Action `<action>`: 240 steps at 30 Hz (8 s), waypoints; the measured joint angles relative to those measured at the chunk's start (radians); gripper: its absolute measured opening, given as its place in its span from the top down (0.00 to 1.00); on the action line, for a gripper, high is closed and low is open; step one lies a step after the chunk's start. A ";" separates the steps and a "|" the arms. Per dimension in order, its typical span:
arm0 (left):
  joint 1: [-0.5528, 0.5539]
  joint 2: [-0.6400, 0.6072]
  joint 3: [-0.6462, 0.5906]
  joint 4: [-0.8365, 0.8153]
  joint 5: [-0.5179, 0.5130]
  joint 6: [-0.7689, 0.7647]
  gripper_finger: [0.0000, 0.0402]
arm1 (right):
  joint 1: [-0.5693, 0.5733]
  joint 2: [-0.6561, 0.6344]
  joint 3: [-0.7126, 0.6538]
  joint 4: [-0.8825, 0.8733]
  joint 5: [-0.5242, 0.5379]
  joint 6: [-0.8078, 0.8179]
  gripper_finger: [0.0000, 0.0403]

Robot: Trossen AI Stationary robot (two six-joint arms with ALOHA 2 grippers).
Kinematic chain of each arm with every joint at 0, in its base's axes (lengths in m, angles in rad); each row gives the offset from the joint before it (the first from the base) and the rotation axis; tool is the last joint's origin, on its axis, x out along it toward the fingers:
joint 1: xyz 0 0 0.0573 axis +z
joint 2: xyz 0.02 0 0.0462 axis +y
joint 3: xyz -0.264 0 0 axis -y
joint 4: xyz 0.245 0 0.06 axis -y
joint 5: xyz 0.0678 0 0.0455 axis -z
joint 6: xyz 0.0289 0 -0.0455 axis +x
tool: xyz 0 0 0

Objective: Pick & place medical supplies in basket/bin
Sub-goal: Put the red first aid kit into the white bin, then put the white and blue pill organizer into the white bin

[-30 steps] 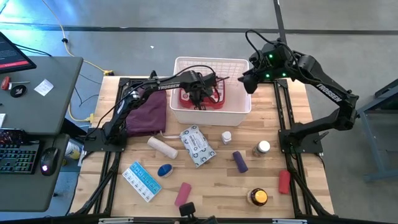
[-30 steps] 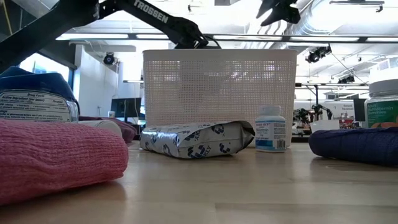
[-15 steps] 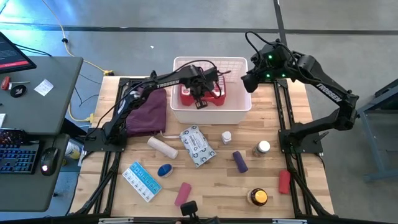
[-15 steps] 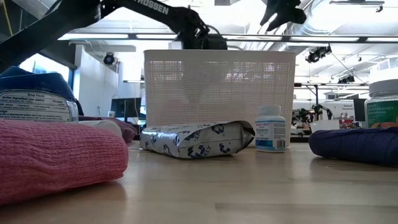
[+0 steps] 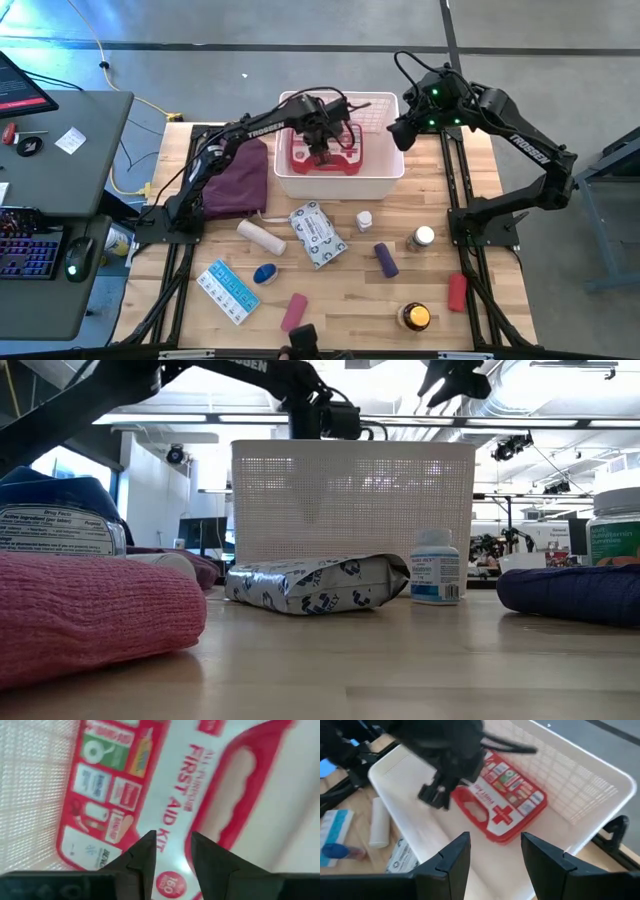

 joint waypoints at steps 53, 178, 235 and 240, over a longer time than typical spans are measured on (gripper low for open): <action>-0.036 -0.012 0.116 0.209 0.031 0.059 0.60 | 0.011 -0.066 -0.002 -0.057 -0.036 0.053 0.58; -1.289 -0.642 -1.273 0.559 0.159 -1.979 0.60 | 0.830 0.425 -0.002 0.483 -0.198 0.341 0.54; -1.129 -0.718 -1.357 0.550 0.126 -1.665 0.60 | 0.765 0.805 -0.001 0.720 -0.217 0.479 0.42; -1.130 -0.715 -1.355 0.542 0.116 -1.665 0.60 | 0.745 0.830 -0.002 0.797 -0.220 0.515 0.36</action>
